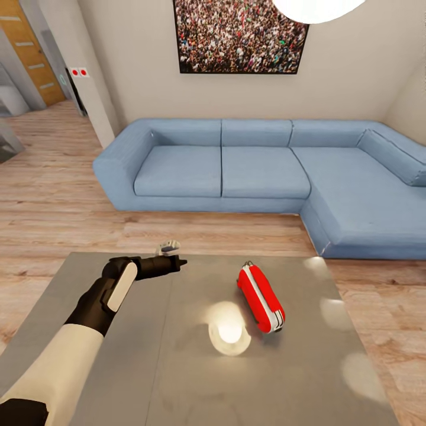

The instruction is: Turn on the radio receiver that's on the table in the living room.

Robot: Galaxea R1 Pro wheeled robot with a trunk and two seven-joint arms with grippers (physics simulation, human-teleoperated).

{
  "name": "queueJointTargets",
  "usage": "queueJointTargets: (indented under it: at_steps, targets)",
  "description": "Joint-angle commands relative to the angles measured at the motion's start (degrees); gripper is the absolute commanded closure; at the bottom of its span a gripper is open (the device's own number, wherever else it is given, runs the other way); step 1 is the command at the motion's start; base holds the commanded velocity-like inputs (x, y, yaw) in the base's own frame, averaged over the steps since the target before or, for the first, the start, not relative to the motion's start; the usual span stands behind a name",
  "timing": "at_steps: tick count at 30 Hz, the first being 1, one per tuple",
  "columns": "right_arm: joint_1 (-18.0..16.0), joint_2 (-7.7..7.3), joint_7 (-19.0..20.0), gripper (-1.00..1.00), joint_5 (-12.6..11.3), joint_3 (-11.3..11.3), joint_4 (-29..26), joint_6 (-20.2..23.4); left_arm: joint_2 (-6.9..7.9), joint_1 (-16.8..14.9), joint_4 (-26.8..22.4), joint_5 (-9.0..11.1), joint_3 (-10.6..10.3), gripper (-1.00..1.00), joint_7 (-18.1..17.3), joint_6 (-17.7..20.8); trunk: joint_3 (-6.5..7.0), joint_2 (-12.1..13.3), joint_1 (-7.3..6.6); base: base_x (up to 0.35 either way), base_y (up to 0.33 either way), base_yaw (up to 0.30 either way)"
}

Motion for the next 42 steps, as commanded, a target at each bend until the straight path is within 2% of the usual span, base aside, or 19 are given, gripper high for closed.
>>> queueJointTargets:
  at_steps: [1, 5, 6, 9, 14, 16, 22, 29, 42]
  targets:
    - [0.01, 0.65, -0.01, -1.00, -0.06, -0.12, -0.01, 0.07, 0.00, 0.00, 0.02, 0.00, 0.00, 1.00, 0.00, 0.00, 0.09, 0.00, 0.00, 0.000, 0.000, 0.000]
    - [0.03, 4.26, -0.46, -1.00, 0.19, -0.33, -0.01, 0.41, -0.01, 0.00, 0.52, 0.01, 0.00, 1.00, 0.00, -0.07, 0.38, 0.00, 0.00, 0.000, 0.000, 0.000]
    - [0.03, 5.87, -0.69, -1.00, 0.24, -0.35, -0.02, 0.48, 0.00, 0.00, 0.65, -0.03, 0.00, 1.00, 0.00, -0.08, 0.43, 0.00, 0.00, 0.000, 0.000, 0.000]
    - [0.03, 8.09, -1.15, -1.00, 0.28, -0.39, -0.06, 0.53, -0.01, 0.00, 0.78, -0.05, 0.00, 1.00, 0.00, -0.09, 0.52, 0.00, 0.00, 0.000, 0.000, 0.000]
    - [0.03, 10.59, -2.12, -1.00, 0.16, -0.53, -0.86, 0.55, 0.00, 0.00, 0.94, 0.00, 0.00, 1.00, 0.00, -0.09, 0.56, 0.00, 0.00, 0.000, 0.000, 0.000]
    - [0.04, 10.78, -2.14, -1.00, 0.06, -0.56, -1.05, 0.57, 0.00, 0.00, 1.32, 0.01, -0.03, 1.00, 0.00, -0.09, 0.56, 0.00, 0.00, 0.000, 0.000, 0.000]
    - [0.04, 13.58, -2.12, -1.00, -0.25, -0.60, -1.24, 0.55, -0.08, 0.00, 4.24, 0.14, -0.16, 1.00, -0.07, -4.34, 0.56, 0.00, 0.00, 0.000, 0.000, 0.000]
    - [0.04, 13.09, -2.15, -1.00, -0.31, -0.48, -1.25, 0.59, -0.09, 0.00, 5.91, 0.10, -0.18, 1.00, 0.00, -5.12, 0.56, 0.00, 0.00, 0.000, 0.000, 0.000]
    - [0.04, 13.40, -2.15, -1.00, -0.32, -0.59, -1.25, 0.62, -0.15, 0.00, 7.55, -0.06, -0.47, 1.00, 0.00, -5.45, 0.56, 0.00, 0.00, 0.000, 0.000, 0.000]
